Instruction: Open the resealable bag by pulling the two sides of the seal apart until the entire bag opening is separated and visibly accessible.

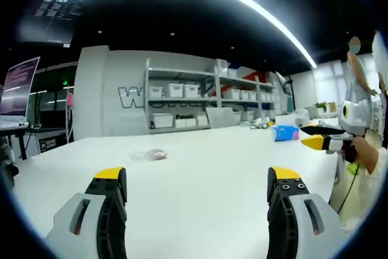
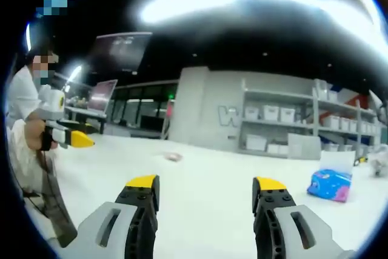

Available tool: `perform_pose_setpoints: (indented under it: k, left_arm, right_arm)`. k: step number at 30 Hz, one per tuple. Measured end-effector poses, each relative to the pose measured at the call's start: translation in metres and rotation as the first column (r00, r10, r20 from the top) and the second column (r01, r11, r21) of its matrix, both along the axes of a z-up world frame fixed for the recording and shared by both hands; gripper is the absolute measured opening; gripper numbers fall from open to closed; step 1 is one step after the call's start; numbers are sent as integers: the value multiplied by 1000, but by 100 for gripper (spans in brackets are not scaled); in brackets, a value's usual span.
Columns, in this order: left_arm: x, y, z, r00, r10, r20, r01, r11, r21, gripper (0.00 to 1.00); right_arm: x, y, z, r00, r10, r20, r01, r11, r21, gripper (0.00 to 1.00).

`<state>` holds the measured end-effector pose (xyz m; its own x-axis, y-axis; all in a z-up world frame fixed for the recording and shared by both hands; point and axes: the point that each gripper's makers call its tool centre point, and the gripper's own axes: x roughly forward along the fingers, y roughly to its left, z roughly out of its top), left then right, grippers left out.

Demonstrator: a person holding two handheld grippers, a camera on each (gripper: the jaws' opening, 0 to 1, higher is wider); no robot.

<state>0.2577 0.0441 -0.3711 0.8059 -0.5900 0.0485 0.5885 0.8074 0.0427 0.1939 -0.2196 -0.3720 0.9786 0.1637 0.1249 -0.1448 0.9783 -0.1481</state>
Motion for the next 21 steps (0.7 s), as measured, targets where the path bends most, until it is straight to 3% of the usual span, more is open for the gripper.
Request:
perform_pose_setpoints:
  k: [7, 14, 18, 21]
  left_arm:
    - [1, 0, -3, 1000, 2, -10, -2, 1000, 8, 96]
    - [0, 1, -1, 1000, 4, -5, -4, 1000, -1, 97]
    - [1, 3, 1, 1000, 14, 1, -14, 1000, -7, 100]
    - [1, 4, 5, 1000, 21, 16, -21, 1000, -17, 100]
  right_arm:
    - [0, 1, 1, 1000, -2, 6, 2, 1000, -5, 63]
    - [0, -7, 4, 999, -44, 29, 44, 999, -2, 81]
    - [-1, -12, 6, 998, -56, 40, 56, 998, 12, 83]
    - [-1, -15, 8, 996, -75, 55, 74, 997, 19, 92]
